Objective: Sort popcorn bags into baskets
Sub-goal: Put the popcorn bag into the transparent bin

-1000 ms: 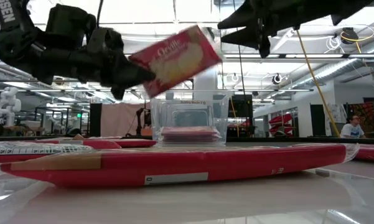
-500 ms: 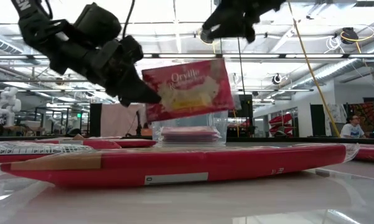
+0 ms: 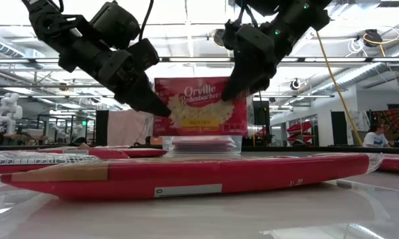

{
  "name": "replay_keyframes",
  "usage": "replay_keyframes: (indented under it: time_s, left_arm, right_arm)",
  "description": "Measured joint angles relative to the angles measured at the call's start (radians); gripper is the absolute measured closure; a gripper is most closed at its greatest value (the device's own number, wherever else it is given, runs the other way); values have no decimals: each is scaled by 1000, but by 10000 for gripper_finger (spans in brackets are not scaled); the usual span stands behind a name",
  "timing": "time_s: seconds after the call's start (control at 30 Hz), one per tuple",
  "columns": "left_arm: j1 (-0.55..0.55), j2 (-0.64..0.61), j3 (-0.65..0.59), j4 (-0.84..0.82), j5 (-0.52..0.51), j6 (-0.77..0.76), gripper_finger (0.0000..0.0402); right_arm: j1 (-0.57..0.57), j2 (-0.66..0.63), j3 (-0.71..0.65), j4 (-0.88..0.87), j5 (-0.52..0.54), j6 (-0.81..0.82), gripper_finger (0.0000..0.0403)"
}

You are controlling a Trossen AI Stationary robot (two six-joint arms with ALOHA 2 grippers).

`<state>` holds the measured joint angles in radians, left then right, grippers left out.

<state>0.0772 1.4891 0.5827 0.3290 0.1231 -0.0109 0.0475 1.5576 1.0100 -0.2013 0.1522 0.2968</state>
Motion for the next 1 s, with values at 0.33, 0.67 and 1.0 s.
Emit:
replay_keyframes:
  time_s: [0.33, 0.67, 1.0]
  left_arm:
    - [-4, 0, -1, 22, -35, 9, 363]
    - [-35, -17, -1, 86, -166, -2, 221]
    - [-32, -202, -1, -83, -188, -56, 136]
  right_arm:
    - [0, 7, 0, 26, -27, -47, 374]
    - [1, 7, 0, 23, -32, -54, 384]
    - [7, 1, 0, -8, -77, -39, 391]
